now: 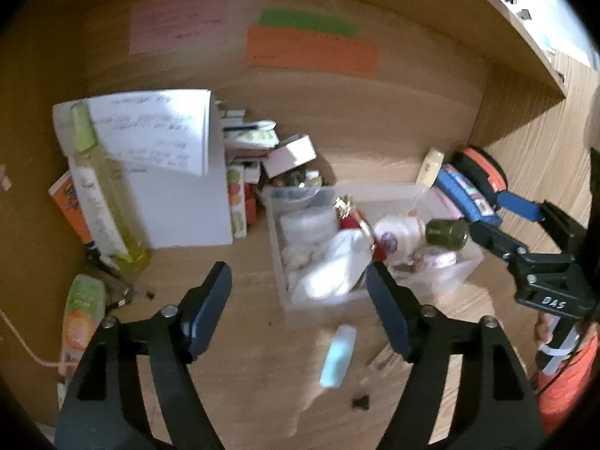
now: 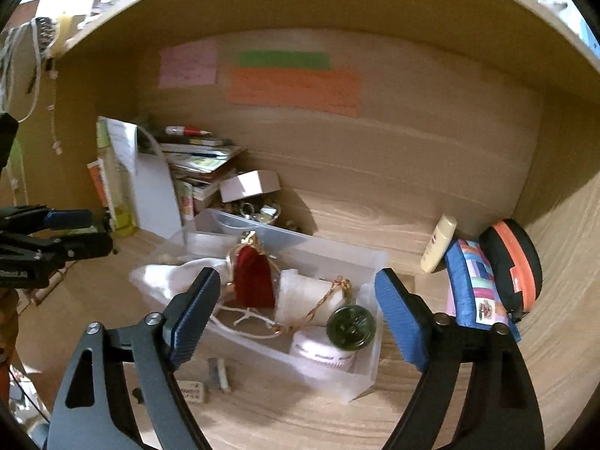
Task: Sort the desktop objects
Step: 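Move both grippers back toward the mint-green tube and small green stamp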
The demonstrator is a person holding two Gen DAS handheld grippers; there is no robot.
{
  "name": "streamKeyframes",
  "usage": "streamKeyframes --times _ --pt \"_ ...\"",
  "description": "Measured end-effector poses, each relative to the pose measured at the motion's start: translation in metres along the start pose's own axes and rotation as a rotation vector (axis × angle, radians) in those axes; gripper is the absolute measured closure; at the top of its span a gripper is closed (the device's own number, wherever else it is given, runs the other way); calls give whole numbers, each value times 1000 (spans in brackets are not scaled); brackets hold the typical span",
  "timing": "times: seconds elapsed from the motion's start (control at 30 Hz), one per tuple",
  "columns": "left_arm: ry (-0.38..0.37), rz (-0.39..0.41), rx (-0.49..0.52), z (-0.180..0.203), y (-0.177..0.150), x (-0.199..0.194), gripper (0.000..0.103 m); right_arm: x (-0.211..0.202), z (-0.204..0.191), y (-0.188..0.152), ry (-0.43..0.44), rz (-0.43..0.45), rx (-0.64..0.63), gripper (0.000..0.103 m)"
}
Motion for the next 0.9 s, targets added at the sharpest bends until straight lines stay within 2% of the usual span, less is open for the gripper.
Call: streamKeyframes --times 0.27,0.53,0.77,0.9 --pt "52 -78 22 0 -32 8 26 -2 -22 -23 51 -31 -26 21" --pt "55 -147 45 4 -59 27 23 10 -30 -60 99 -107 -17 24" --pt "50 -208 86 17 -75 53 23 33 -34 -84 173 -206 13 47" --pt "34 -227 101 24 -77 64 23 48 -41 -87 203 -250 6 50"
Point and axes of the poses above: each gripper's, at about its wrist camera, not at the fingertips, and x roughly the way its jaws point, z to its right, y to its top, the point moved 5 cm from there along x, roughly the way its jaws point, and after that the axes turned 7 degrees about -z, right-handed, at the moved point
